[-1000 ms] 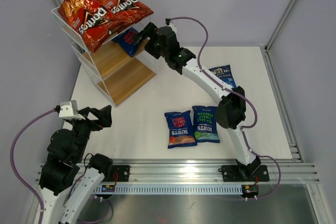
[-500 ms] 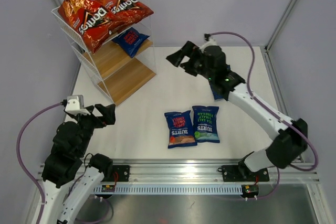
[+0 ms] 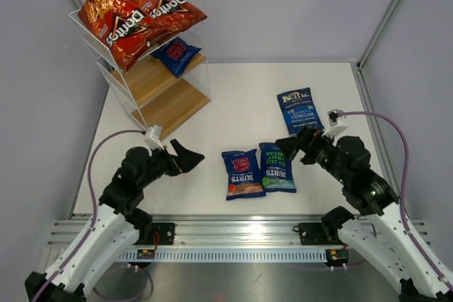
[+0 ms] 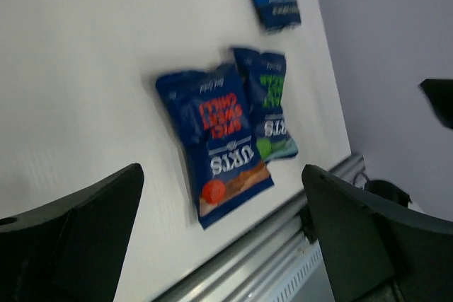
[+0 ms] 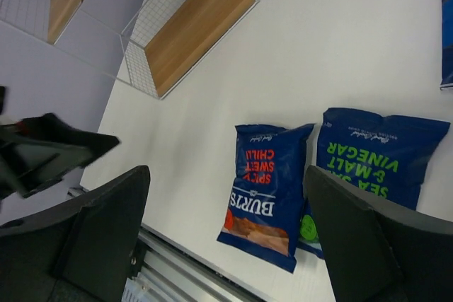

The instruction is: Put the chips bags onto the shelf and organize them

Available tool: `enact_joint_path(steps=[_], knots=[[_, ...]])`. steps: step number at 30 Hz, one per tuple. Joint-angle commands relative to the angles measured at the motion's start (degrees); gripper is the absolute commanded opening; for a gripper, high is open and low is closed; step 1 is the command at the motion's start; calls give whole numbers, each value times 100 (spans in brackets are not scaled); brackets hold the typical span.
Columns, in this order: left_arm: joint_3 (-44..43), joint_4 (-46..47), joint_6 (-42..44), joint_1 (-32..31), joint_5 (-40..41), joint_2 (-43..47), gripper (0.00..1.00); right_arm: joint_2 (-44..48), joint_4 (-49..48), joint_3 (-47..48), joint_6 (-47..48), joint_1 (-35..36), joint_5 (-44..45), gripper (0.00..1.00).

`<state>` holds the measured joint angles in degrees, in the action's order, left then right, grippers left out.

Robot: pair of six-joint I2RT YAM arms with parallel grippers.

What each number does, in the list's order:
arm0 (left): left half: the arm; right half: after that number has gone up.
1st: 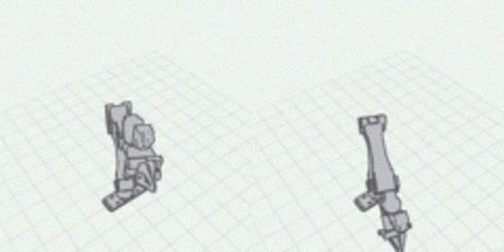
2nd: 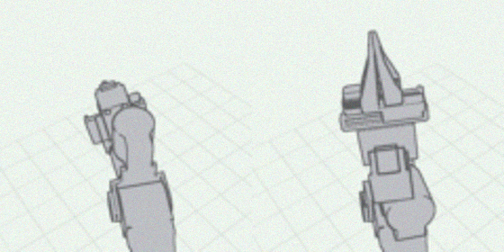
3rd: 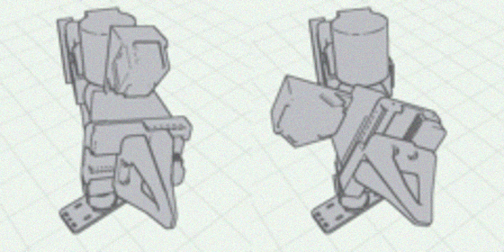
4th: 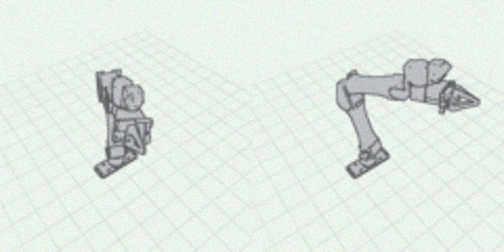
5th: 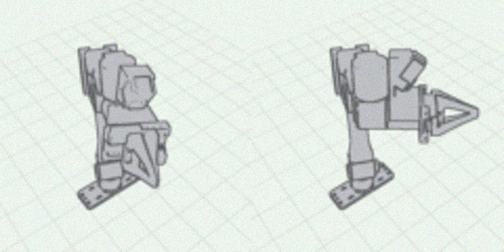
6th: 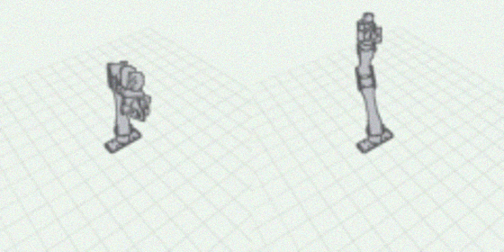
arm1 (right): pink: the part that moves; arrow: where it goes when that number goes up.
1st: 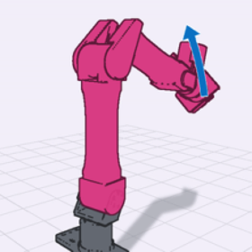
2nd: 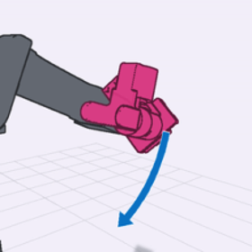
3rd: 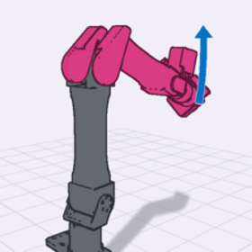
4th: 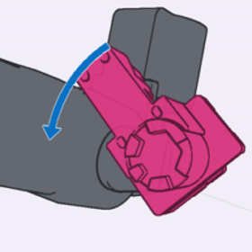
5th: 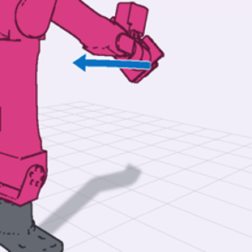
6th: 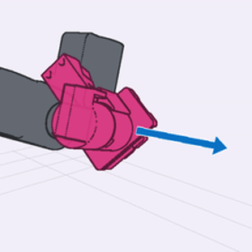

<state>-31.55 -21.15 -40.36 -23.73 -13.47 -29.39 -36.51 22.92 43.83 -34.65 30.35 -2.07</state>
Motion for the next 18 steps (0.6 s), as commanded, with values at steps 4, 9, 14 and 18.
enact_joint_path(steps=[4,9,14,18], knots=[[1791,3193,-1879,-1273,28,-663,99,1075,1055,-147,407,15,31,99],[2048,4970,-2126,-1933,204,-2525,99,1366,1347,-33,486,15,-92,99],[1688,5357,-2072,-2154,468,-3967,99,1471,1207,-191,310,24,-382,100],[1459,5331,-2055,-2197,714,-4619,91,1568,1241,-165,328,15,-382,99]])
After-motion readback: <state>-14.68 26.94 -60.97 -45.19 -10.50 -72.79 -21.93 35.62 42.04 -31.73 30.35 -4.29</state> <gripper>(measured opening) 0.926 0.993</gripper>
